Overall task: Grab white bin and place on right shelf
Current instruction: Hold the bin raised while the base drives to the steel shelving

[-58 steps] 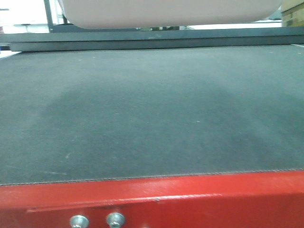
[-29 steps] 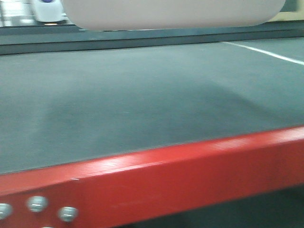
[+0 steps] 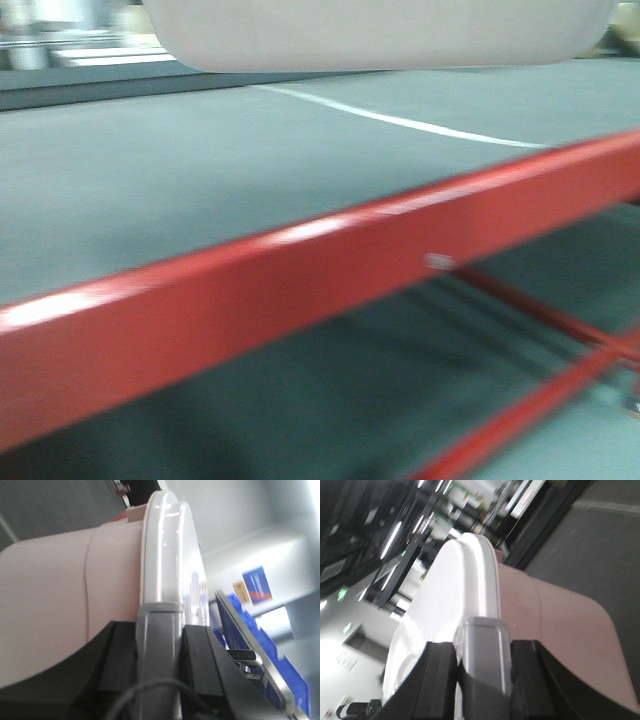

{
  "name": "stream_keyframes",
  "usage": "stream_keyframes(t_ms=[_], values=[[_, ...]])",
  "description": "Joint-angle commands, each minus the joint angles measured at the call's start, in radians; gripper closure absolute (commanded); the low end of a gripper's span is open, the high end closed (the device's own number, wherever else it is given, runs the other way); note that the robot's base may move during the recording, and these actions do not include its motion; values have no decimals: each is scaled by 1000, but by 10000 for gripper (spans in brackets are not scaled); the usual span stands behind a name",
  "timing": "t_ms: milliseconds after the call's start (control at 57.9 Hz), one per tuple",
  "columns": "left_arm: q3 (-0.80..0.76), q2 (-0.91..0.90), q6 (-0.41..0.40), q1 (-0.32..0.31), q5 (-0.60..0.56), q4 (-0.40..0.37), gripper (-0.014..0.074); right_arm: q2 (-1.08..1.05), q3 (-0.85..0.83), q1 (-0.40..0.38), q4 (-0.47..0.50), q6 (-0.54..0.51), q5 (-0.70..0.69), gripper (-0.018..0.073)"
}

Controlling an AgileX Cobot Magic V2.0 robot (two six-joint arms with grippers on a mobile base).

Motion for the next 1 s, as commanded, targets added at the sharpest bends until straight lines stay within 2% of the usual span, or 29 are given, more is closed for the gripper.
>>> stream_keyframes(t_ms=[0, 984], values=[[-36, -46, 19, -35, 283, -108, 722, -32, -32, 22, 90, -12, 105, 500], [-36, -46, 19, -35, 283, -108, 722, -32, -32, 22, 90, -12, 105, 500]])
